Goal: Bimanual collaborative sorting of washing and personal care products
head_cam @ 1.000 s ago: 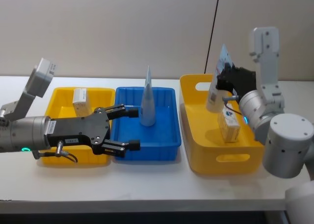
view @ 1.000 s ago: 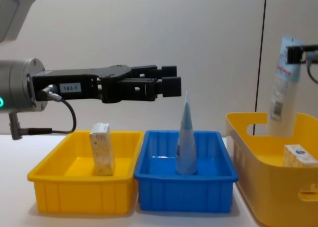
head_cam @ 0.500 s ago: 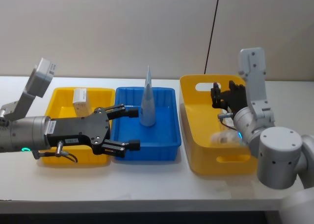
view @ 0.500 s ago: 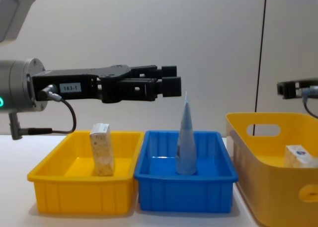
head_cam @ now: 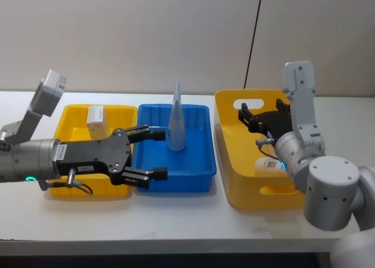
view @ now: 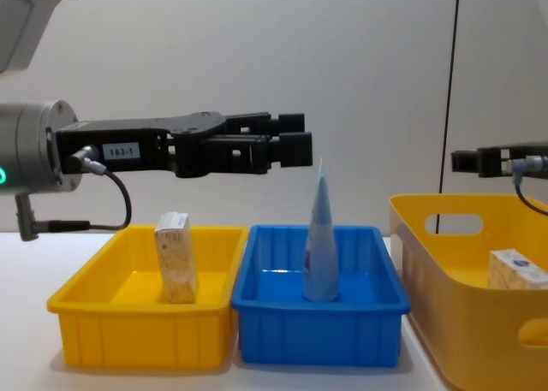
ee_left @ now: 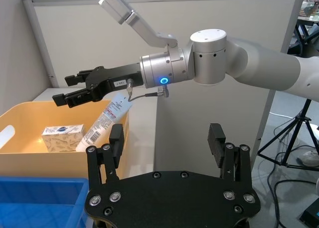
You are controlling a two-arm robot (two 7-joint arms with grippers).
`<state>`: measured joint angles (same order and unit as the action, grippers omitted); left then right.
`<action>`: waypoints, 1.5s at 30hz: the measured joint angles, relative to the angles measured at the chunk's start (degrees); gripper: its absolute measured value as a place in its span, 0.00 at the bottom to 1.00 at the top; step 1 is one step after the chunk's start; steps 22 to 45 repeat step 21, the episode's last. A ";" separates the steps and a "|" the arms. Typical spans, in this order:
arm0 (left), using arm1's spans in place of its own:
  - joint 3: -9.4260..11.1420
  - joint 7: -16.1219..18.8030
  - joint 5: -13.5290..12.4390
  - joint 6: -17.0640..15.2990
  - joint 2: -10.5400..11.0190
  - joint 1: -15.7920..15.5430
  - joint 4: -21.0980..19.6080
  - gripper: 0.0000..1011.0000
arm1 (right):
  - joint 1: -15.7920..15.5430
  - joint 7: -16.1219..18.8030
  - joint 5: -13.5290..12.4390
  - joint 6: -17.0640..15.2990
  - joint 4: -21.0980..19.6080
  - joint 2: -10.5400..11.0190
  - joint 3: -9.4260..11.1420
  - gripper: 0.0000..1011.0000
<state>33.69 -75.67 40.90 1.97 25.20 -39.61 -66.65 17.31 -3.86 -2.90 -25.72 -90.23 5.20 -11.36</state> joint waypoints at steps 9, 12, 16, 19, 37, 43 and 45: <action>0.00 0.00 0.00 0.00 0.00 0.00 0.00 0.99 | -0.83 3.18 -1.65 0.34 -2.25 0.05 0.17 0.99; 0.00 0.00 0.00 0.00 0.00 0.00 0.00 0.99 | -1.21 4.81 -2.34 0.37 -3.27 0.53 0.19 0.99; 0.00 0.00 0.00 0.00 -0.01 0.00 0.00 0.99 | -1.78 7.69 -3.42 0.41 -4.71 1.58 0.21 0.99; 0.00 0.00 0.00 0.00 0.00 0.00 0.00 0.99 | -2.08 9.02 -3.92 0.43 -5.52 2.14 0.21 0.99; 0.00 0.00 0.00 0.00 0.00 0.00 0.00 0.99 | -2.32 10.07 -4.33 0.43 -6.11 2.59 0.21 0.99; 0.00 0.00 0.00 0.00 0.00 0.00 0.00 0.99 | -2.32 10.07 -4.33 0.43 -6.11 2.59 0.21 0.99; 0.00 0.00 0.00 0.00 0.00 0.00 0.00 0.99 | -2.32 10.07 -4.33 0.43 -6.11 2.59 0.21 0.99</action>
